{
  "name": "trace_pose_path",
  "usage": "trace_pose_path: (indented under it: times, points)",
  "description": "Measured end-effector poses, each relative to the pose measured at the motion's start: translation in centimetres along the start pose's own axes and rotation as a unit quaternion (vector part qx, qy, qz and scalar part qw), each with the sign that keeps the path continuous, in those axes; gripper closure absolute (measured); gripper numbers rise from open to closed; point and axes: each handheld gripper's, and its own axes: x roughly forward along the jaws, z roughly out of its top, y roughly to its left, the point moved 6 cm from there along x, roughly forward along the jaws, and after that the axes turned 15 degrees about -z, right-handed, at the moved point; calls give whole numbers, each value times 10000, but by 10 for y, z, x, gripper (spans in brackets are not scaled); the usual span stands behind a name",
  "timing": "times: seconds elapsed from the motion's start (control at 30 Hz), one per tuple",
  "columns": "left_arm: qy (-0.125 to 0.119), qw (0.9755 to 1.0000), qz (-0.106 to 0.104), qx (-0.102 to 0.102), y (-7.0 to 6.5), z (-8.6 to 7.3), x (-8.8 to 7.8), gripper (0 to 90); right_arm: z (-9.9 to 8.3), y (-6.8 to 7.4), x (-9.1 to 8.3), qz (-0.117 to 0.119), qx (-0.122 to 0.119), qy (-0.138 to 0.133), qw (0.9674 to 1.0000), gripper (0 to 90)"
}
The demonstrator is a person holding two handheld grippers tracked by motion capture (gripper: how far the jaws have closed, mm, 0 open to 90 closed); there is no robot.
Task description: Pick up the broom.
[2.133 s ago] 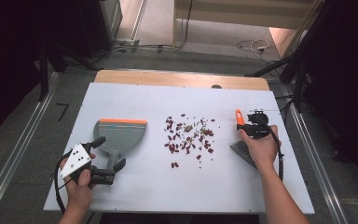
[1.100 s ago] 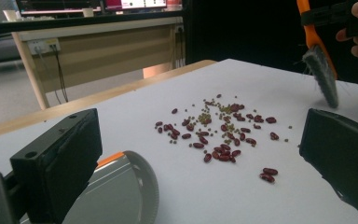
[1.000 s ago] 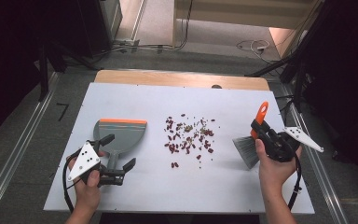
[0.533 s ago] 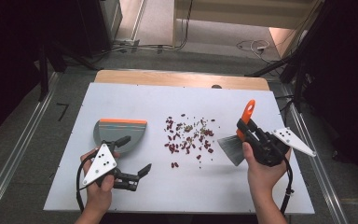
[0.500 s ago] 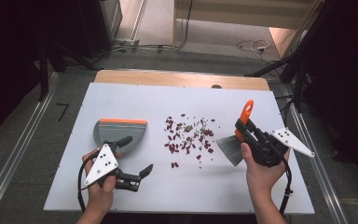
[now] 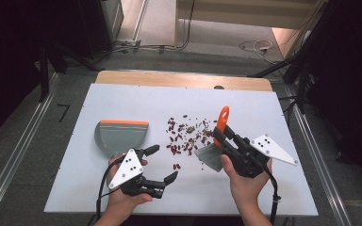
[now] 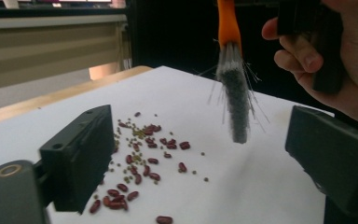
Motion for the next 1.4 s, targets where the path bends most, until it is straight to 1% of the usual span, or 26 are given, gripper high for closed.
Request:
trace_pose_path:
  times: [0.03, 0.07, 0.13, 0.23, 0.27, 0.33, 0.37, 0.4, 0.43, 0.47, 0.53, 0.6, 0.63, 0.7, 0.73, 0.8, 0.83, 1.0, 1.07, 1.13, 1.17, 1.2, 1.23, 1.27, 1.3, 1.4]
  points:
    - [36, 10000, -30, -69, -1, -1, 3, 134, 0, 4, 0, 49, -14, 5, 10000, 668]
    - [56, 9997, -129, -217, -4, -2, 10, 160, 0, 12, -2, 136, 14, 7, 9999, 668]
    - [72, 9993, -237, -278, -8, -3, 15, 179, -1, 19, -3, 239, 15, -3, 9997, 668]
    - [83, 9989, -315, -326, -12, -2, 18, 210, -4, 31, -6, 374, -31, 27, 9993, 667]
    - [64, 9985, -373, -387, -14, -2, 21, 228, -4, 35, -6, 406, -47, 13, 9992, 667]
    - [65, 9985, -371, -408, -15, -2, 22, 253, -5, 38, -7, 451, -48, 32, 9990, 667]
    - [92, 9983, -380, -430, -16, -2, 24, 277, -8, 46, -8, 530, -100, 39, 9985, 667]
    - [81, 9981, -424, -436, -18, -3, 26, 287, -9, 50, -9, 574, -93, 52, 9983, 667]
    - [81, 9981, -424, -436, -18, -3, 26, 288, -9, 50, -9, 574, -93, 52, 9983, 667]
    - [98, 9982, -386, -441, -18, -3, 27, 310, -10, 57, -11, 652, -99, 58, 9978, 667]
    - [98, 9981, -317, -516, -17, -3, 27, 380, -12, 62, -12, 729, -141, 68, 9972, 667]
    - [117, 9982, -273, -528, -16, -3, 27, 486, -12, 65, -13, 745, -148, 52, 9971, 667]
    - [94, 9979, -311, -554, -16, -3, 26, 535, -12, 67, -14, 772, -132, 62, 9969, 667]
    - [113, 9975, -358, -592, -15, -3, 25, 602, -12, 67, -14, 770, -137, 30, 9969, 667]
    - [116, 9970, -434, -631, -15, -3, 25, 602, -12, 68, -15, 777, -127, 23, 9969, 666]
    - [144, 9967, -507, -624, -16, -3, 26, 683, -13, 69, -15, 805, -94, 42, 9967, 667]
    - [166, 9965, -527, -629, -17, -3, 27, 764, -14, 70, -15, 816, -113, 59, 9966, 666]
    - [257, 9967, -486, -604, -14, -3, 24, 836, -15, 71, -13, 865, -137, 78, 9961, 663]
    - [331, 9967, -471, -573, -12, -4, 22, 848, -15, 71, -10, 959, -161, 146, 9952, 658]
    - [357, 9961, -529, -613, -8, -5, 19, 854, -15, 71, -7, 1115, -189, 232, 9933, 631]
    - [347, 9958, -559, -637, -6, -5, 18, 854, -15, 71, -7, 1115, -189, 232, 9933, 631]
    - [356, 9959, -556, -623, -3, -5, 15, 855, -14, 70, -6, 1267, -200, 202, 9915, 562]
    - [343, 9962, -530, -595, 0, -5, 12, 856, -12, 67, -5, 1488, -194, 171, 9885, 500]
    - [345, 9964, -513, -577, 3, -4, 9, 856, -12, 67, -5, 1488, -194, 171, 9885, 500]
    - [314, 9966, -505, -577, 5, -3, 5, 856, -11, 62, -4, 1692, -221, 250, 9850, 481]
    - [279, 9967, -592, -472, 12, -1, -6, 856, -11, 52, 0, 1775, -441, 316, 9826, 484]
